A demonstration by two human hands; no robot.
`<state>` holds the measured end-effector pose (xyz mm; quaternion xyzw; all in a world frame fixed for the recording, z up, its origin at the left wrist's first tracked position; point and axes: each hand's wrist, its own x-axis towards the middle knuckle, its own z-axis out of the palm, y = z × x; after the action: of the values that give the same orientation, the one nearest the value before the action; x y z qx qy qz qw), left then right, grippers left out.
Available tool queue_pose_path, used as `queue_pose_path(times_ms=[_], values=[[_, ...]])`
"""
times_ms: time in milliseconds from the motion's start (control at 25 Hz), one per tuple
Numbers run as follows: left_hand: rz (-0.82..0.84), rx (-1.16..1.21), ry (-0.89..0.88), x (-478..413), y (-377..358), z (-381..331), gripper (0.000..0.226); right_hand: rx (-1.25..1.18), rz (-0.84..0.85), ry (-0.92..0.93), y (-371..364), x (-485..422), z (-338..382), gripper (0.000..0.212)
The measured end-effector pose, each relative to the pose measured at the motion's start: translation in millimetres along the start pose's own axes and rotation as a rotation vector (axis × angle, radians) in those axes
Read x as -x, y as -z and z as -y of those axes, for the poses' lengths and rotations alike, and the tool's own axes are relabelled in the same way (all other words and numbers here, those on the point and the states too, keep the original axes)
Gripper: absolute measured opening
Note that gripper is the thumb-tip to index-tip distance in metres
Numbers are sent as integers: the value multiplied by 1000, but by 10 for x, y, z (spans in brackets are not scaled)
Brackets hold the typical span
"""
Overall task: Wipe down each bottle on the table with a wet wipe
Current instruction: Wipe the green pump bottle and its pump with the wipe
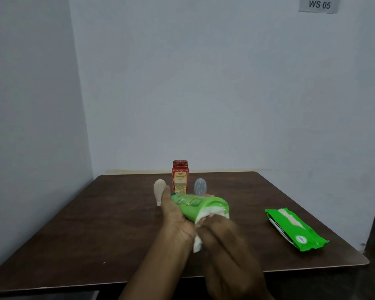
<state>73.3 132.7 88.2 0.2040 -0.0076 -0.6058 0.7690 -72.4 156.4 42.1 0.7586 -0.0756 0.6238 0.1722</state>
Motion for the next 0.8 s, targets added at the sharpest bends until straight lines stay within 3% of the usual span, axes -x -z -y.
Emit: queue_pose_path(times_ms=[160, 320, 440, 560, 720, 800], values=[[17, 23, 18, -7, -26, 19, 93, -41, -52, -156, -34, -64, -54, 29], [-47, -2, -8, 9, -49, 58, 84, -4, -30, -25, -45, 16, -49, 30], [6, 68, 3, 26, -54, 79, 84, -40, -65, -174, -13, -40, -105, 30], [-8, 70, -8, 3, -61, 65, 86, -46, -59, -44, -31, -2, -36, 32], [17, 98, -22, -56, -50, 66, 84, -32, -73, -154, -14, -13, -134, 28], [11, 100, -32, -108, -15, 63, 87, -35, -81, -85, -25, 4, -96, 28]])
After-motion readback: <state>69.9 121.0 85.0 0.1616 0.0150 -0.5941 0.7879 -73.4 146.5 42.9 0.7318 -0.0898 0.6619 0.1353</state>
